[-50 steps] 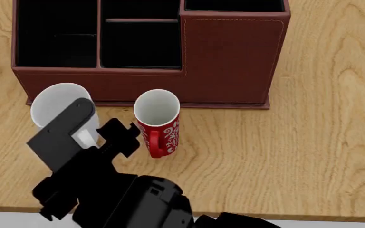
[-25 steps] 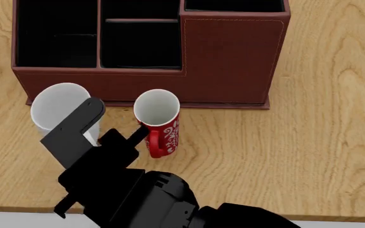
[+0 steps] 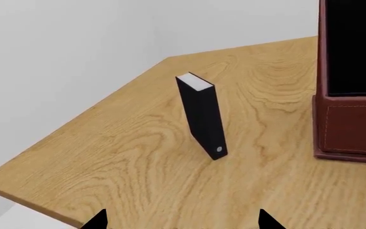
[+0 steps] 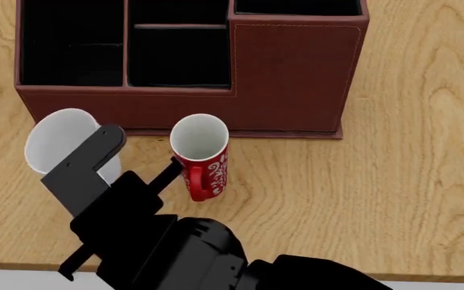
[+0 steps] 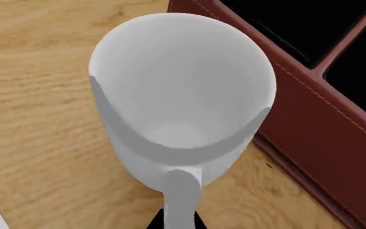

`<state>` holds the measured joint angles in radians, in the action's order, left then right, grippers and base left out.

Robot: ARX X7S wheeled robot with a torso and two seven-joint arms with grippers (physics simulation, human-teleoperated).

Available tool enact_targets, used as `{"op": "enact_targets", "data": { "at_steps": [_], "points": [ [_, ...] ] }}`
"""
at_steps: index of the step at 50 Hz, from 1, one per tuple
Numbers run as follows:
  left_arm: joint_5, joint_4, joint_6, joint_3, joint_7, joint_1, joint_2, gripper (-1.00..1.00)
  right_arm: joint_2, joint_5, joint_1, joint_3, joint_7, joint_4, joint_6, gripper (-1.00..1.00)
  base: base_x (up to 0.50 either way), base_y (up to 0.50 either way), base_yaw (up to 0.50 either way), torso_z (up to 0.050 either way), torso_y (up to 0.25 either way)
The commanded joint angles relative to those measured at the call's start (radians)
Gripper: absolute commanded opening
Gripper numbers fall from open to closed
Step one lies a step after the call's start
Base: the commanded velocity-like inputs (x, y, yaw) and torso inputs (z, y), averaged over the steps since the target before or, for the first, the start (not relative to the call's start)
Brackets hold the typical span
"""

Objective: Pick up the white mug and place it to the right of the caddy.

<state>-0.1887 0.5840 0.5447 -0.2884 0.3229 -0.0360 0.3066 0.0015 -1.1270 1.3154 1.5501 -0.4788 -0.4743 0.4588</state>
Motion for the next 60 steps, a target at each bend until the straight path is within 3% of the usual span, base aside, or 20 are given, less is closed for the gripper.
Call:
{"op": "enact_targets", "data": {
  "at_steps": [1, 31, 60],
  "points": [
    [-0.002, 0.001, 0.001, 0.005, 0.004, 0.001, 0.003, 1.0, 0.007, -0.012, 0.047, -0.011, -0.06, 0.095, 0.04, -1.0, 0.0, 0.0, 0.0, 0.0, 0.0],
    [-0.015, 0.042, 0.041, 0.018, 0.017, 0.026, 0.017, 1.0, 0.204, -0.211, 0.215, -0.134, -0.32, 0.535, 0.207, -1.0, 0.0, 0.0, 0.0, 0.0, 0.0],
    [-0.021, 0.054, 0.054, 0.046, 0.024, 0.045, 0.022, 1.0, 0.481, -0.434, 0.37, -0.283, -0.449, 0.674, 0.304, -1.0, 0.0, 0.0, 0.0, 0.0, 0.0]
  ]
}}
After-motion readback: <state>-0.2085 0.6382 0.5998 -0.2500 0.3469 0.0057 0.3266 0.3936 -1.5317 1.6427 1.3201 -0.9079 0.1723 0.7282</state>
